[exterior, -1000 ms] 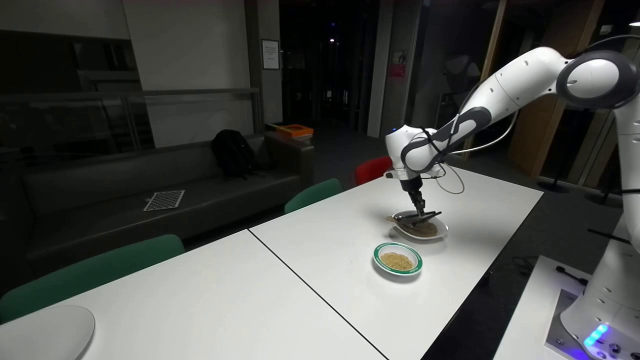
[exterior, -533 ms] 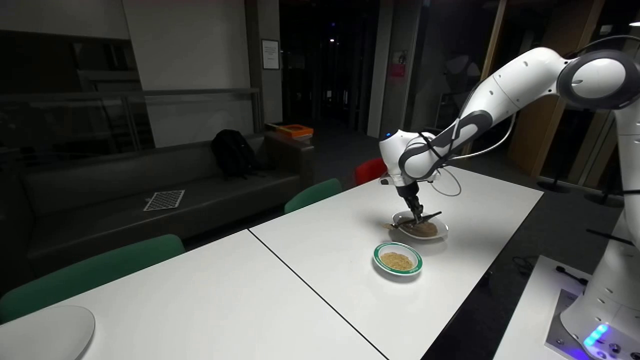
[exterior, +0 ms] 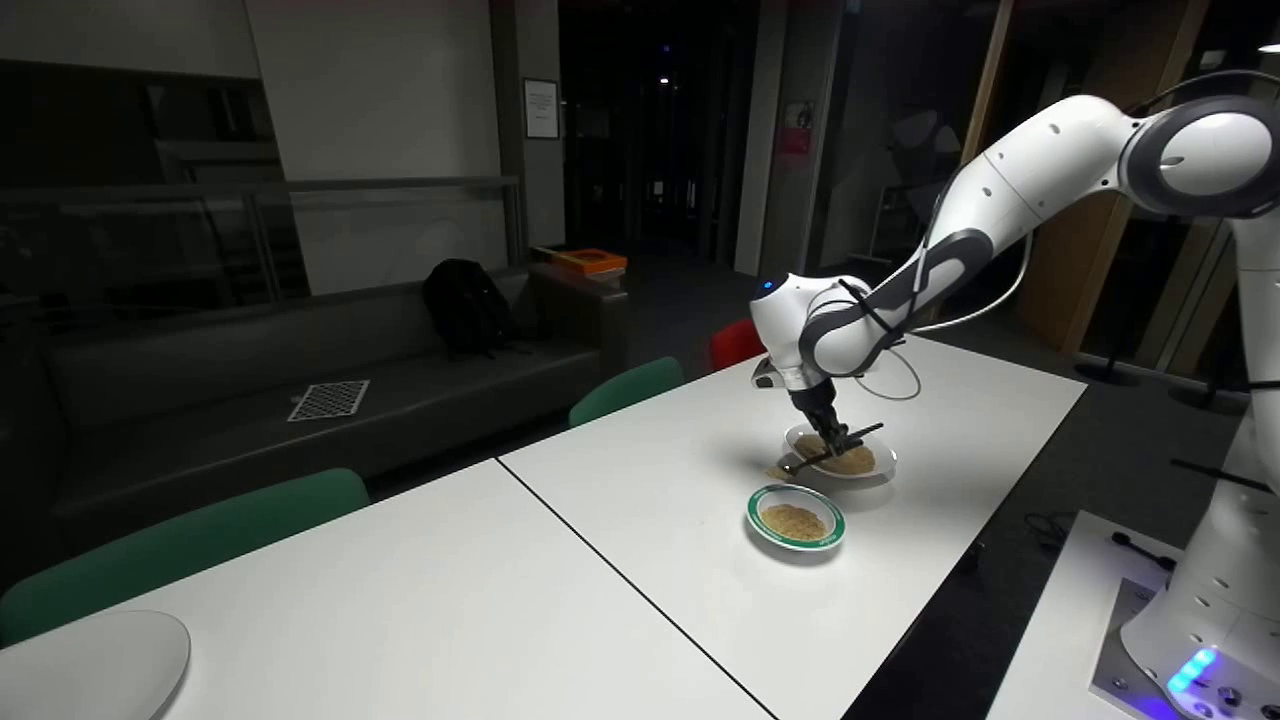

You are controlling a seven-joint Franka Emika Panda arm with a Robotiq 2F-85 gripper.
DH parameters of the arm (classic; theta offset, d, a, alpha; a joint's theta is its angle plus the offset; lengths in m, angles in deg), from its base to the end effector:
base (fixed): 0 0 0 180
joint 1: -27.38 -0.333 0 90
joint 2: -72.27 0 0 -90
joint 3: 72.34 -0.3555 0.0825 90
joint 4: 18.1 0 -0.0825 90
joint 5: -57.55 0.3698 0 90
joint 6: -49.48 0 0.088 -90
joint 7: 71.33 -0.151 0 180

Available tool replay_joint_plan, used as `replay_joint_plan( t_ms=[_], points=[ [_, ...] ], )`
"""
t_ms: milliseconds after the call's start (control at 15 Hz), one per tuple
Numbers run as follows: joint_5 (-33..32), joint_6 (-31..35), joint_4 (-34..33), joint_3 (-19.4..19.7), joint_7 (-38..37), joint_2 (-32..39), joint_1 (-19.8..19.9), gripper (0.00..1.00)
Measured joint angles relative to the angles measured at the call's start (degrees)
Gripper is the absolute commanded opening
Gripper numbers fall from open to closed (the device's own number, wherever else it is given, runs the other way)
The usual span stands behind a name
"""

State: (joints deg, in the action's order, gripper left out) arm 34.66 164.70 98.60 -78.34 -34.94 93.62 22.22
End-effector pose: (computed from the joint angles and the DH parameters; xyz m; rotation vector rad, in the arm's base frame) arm 0.5403 0.0667 0.2457 2.4741 1.4737 -0.6443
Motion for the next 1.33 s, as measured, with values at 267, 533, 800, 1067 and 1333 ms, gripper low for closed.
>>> replay_joint_plan(
  t_ms=[267, 533, 800, 1067, 1333],
  points=[
    [-0.8, 0.0, 1.8, -0.9, 0.0, -0.8, -0.3, 0.03],
    [-1.6, 0.0, 4.1, -1.4, 0.0, -2.2, -0.4, 0.12],
    [-1.8, 0.0, 4.7, -1.4, -0.1, -2.6, -0.4, 0.12],
    [-1.8, 0.0, 4.7, -1.4, -0.1, -2.6, -0.4, 0.12],
    [-1.8, 0.0, 4.7, -1.4, -0.1, -2.6, -0.5, 0.12]
  ],
)
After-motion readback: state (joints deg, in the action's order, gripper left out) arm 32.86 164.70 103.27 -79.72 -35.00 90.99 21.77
